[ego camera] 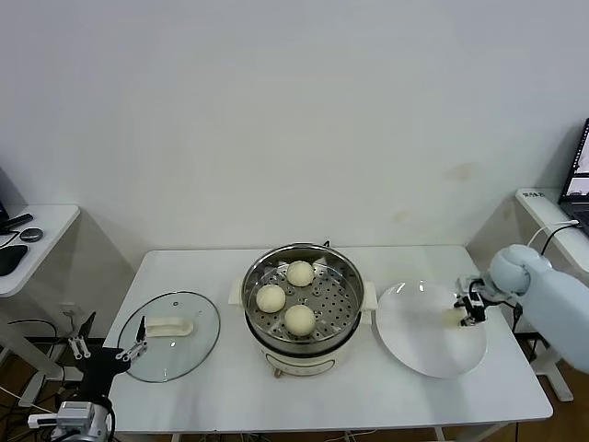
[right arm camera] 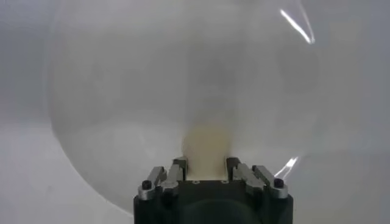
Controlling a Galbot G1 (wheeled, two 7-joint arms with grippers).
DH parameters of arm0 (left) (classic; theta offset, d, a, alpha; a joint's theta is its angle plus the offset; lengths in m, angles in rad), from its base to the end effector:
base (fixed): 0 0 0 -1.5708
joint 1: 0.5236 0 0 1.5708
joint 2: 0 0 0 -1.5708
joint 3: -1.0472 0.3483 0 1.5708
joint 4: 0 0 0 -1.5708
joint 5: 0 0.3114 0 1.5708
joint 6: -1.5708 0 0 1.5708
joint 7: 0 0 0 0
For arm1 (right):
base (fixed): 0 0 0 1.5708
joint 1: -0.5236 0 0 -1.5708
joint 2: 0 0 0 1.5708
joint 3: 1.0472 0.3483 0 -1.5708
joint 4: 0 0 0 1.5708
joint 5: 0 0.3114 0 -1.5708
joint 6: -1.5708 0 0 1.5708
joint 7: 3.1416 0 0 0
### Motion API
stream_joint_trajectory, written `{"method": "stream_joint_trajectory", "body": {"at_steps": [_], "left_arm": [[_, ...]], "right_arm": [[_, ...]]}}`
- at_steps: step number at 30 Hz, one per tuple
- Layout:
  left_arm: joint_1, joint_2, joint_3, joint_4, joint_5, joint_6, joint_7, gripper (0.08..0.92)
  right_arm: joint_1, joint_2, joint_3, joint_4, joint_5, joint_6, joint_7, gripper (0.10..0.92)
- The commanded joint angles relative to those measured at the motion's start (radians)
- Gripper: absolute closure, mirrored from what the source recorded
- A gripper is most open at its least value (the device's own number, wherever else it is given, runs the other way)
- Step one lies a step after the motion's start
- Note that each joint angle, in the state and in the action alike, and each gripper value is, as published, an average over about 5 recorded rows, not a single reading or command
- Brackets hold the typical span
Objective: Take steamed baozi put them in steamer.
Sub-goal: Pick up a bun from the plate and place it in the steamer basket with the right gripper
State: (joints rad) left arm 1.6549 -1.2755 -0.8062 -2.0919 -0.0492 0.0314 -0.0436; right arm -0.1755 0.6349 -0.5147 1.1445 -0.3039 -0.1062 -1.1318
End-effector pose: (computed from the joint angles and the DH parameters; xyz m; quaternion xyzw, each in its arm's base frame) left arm 0.1199 0.1283 -0.2819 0.0644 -0.9822 -0.1735 0.0324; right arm 0.4597 -0.2392 -0.1985 0.4499 -0.5502 0.5555 0.4317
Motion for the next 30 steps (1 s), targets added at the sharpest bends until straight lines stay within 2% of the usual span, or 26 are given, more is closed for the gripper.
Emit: {"method": "stream_joint_trajectory", "body": {"at_steps": [1, 5, 9, 16, 23, 30], "left_arm": [[-0.007, 0.003, 0.013, 0.004, -0.002, 0.0, 0.001, 0.177], [-0.016, 0.004, 0.029, 0.008, -0.001, 0.002, 0.0, 0.177], [-0.025, 0.006, 0.045, 0.013, 0.002, 0.003, 0.0, 0.177], [-0.032, 0.013, 0.049, 0.02, 0.004, -0.001, -0.002, 0.177], [-0.022, 0.008, 0.039, 0.035, 0.005, -0.016, -0.007, 0.177], [-0.019, 0.004, 0.023, 0.033, -0.006, -0.017, -0.009, 0.177]], "right_arm": [[0.3, -0.122, -0.27, 0.206, 0.285, -0.134, 0.013, 0.601], [0.598, -0.111, -0.486, 0.295, 0.455, -0.201, 0.044, 0.594], [0.842, -0.037, -0.685, 0.396, 0.624, -0.287, 0.091, 0.591], [0.975, 0.152, -0.827, 0.541, 0.897, -0.482, 0.215, 0.584], [0.863, 0.275, -0.801, 0.533, 0.95, -0.611, 0.347, 0.584], [0.745, 0.314, -0.788, 0.462, 0.866, -0.621, 0.366, 0.584]]}}
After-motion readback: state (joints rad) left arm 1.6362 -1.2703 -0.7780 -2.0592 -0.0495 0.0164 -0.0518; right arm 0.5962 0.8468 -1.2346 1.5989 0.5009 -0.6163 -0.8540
